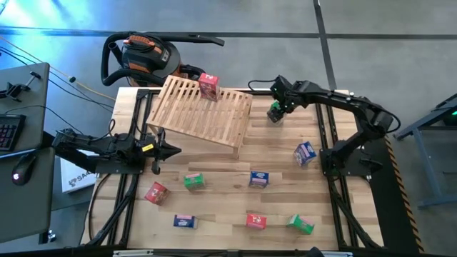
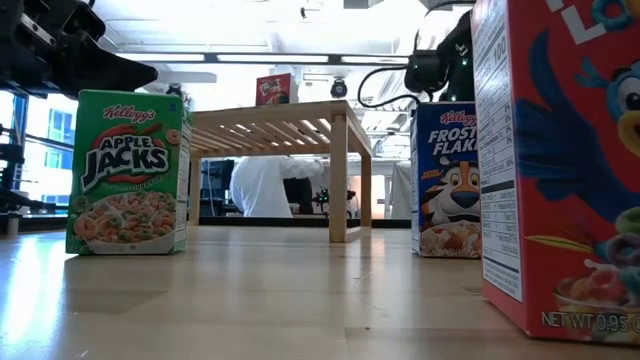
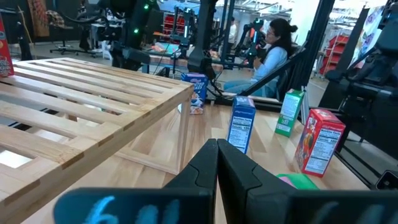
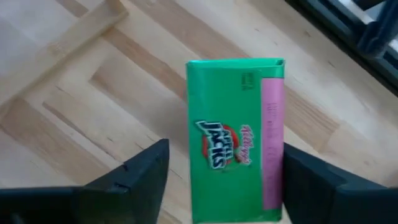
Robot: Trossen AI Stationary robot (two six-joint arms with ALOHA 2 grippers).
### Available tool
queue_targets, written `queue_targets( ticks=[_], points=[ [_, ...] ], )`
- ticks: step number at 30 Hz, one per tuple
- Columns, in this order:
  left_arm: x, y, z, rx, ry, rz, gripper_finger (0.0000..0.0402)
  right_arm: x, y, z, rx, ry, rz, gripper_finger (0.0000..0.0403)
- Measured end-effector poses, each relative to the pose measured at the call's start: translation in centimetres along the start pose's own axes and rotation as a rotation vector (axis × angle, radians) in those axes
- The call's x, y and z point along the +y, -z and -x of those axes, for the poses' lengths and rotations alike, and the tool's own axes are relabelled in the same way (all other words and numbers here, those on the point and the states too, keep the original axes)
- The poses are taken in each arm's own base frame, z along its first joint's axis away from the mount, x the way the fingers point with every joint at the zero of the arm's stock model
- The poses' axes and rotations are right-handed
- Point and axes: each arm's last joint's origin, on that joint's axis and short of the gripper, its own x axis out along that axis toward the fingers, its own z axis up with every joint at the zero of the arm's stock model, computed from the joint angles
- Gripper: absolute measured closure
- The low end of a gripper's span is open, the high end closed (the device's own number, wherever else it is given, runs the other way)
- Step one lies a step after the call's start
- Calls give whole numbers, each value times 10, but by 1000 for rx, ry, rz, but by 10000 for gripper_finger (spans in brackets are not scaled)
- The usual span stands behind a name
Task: Stack cereal on shelf
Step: Put the top green cereal box on the shelf
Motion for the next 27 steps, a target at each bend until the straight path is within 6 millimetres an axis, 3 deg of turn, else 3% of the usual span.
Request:
queue_targets(
  ticks=[7,12,17,27],
  points=[
    [0,0,0,0,0,0,401,1,-1,0,-8,-15,8,245],
    [0,0,0,0,0,-11,401,7,-6,22,-23,-32,40,264],
    [0,0,0,0,0,-11,401,22,-22,64,-85,-62,107,259],
    [0,0,0,0,0,-17,401,53,-40,179,-372,-134,259,257]
  ],
)
